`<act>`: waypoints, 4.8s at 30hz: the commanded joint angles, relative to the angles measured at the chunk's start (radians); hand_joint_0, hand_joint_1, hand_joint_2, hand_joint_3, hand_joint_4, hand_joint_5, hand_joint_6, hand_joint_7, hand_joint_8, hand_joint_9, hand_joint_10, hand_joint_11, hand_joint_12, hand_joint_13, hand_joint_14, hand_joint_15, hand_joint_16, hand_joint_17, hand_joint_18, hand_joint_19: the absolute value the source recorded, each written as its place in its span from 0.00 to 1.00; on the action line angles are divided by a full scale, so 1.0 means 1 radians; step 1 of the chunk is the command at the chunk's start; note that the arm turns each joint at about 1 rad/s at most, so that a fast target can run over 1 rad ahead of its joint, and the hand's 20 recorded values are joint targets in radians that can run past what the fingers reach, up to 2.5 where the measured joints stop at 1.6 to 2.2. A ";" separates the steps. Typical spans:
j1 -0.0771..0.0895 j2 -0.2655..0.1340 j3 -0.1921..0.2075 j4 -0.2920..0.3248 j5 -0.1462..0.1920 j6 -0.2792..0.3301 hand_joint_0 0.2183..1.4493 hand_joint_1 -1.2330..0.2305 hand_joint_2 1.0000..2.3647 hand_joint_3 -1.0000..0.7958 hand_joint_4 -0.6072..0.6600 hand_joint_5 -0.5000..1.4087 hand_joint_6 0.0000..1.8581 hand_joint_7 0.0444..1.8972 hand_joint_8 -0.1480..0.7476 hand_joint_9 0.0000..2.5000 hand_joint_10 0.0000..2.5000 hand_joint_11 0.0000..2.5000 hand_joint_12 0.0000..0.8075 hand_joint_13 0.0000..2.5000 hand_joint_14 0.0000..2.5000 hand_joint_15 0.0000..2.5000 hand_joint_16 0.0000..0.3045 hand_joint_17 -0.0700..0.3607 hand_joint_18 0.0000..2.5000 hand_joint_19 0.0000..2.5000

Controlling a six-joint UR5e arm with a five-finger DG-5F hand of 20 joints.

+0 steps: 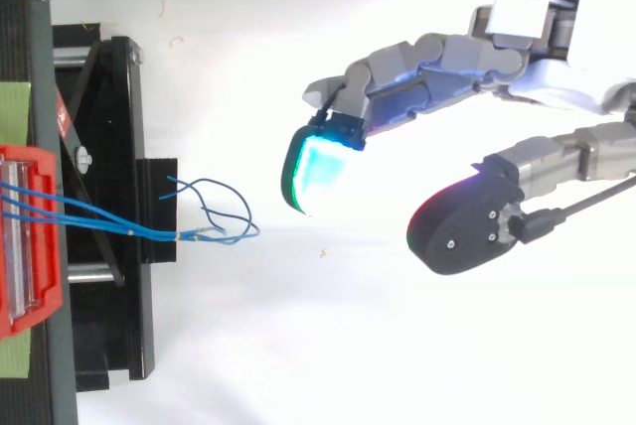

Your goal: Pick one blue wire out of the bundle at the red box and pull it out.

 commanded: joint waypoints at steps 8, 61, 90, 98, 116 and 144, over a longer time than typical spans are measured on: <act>-0.004 -0.089 0.000 0.077 0.032 -0.027 0.25 0.45 0.01 0.33 0.82 0.20 0.27 0.50 0.62 0.29 0.00 0.08 0.54 0.12 0.00 0.03 0.19 0.46 0.12 0.05; 0.099 -0.367 0.201 0.347 0.183 -0.125 0.27 0.42 0.01 0.37 0.78 0.20 0.27 0.56 0.60 0.31 0.00 0.13 0.54 0.15 0.00 0.03 0.18 0.45 0.15 0.07; 0.095 -0.367 0.213 0.367 0.222 -0.179 0.29 0.39 0.01 0.44 0.69 0.17 0.42 0.48 0.61 0.31 0.00 0.14 0.54 0.17 0.00 0.04 0.18 0.44 0.18 0.07; 0.093 -0.367 0.213 0.370 0.225 -0.179 0.29 0.39 0.01 0.44 0.71 0.17 0.44 0.48 0.61 0.31 0.00 0.14 0.54 0.17 0.00 0.04 0.18 0.44 0.18 0.08; 0.084 -0.365 0.224 0.367 0.213 -0.168 0.26 0.41 0.01 0.43 0.69 0.16 0.47 0.48 0.61 0.30 0.00 0.15 0.55 0.17 0.00 0.04 0.18 0.45 0.19 0.08; 0.078 -0.365 0.229 0.365 0.210 -0.160 0.26 0.54 0.05 0.51 0.71 0.19 0.47 0.48 0.69 0.34 0.00 0.15 0.65 0.20 0.00 0.05 0.24 0.54 0.23 0.08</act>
